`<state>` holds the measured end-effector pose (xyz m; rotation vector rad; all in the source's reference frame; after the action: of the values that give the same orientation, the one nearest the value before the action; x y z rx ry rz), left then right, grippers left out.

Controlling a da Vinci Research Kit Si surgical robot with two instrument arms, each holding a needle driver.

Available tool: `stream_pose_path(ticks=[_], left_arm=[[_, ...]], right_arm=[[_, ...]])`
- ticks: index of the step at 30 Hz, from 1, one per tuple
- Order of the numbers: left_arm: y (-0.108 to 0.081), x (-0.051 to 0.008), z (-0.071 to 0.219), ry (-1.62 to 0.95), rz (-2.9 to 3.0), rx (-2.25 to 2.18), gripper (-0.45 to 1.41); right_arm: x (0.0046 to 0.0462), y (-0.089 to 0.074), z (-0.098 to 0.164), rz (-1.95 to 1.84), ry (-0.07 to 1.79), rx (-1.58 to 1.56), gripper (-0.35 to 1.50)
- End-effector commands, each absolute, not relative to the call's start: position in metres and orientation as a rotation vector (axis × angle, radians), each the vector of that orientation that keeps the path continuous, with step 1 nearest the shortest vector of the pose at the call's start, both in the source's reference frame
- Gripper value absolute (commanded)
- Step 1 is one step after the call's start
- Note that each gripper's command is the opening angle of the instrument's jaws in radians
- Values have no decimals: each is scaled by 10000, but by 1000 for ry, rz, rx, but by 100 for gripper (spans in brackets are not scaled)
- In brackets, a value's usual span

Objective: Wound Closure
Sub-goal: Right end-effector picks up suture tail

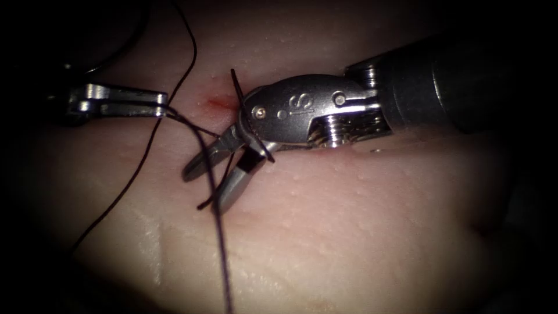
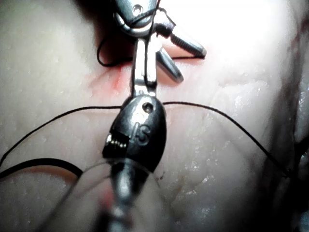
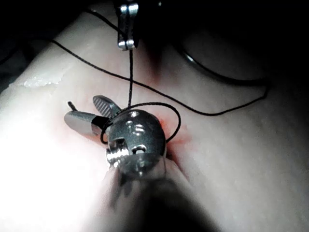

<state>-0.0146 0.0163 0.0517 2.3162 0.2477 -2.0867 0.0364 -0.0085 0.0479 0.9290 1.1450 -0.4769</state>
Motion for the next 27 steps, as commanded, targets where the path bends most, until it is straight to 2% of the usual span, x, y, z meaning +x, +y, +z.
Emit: stream_pose_path(ticks=[1, 4, 7, 8, 9, 10, 27], left_arm=[[156, -151, 522, 253, -2087, 2319, -45], [157, -151, 522, 253, -2087, 2320, -45], [157, -151, 522, 254, -2086, 2321, -45], [157, -151, 522, 254, -2086, 2321, -45], [157, -151, 522, 254, -2086, 2321, -45], [157, -152, 521, 254, -2086, 2321, -45], [108, -152, 508, 269, -2078, 2309, -45]], right_arm=[[370, -91, 482, -480, 1147, 931, 59], [370, -93, 480, -483, 1148, 932, 59], [370, -93, 480, -483, 1148, 932, 42], [370, -93, 480, -483, 1148, 933, 16], [370, -92, 480, -488, 1148, 938, -25], [369, -92, 480, -497, 1149, 950, -35], [360, -59, 489, -404, 1183, 898, -35]])
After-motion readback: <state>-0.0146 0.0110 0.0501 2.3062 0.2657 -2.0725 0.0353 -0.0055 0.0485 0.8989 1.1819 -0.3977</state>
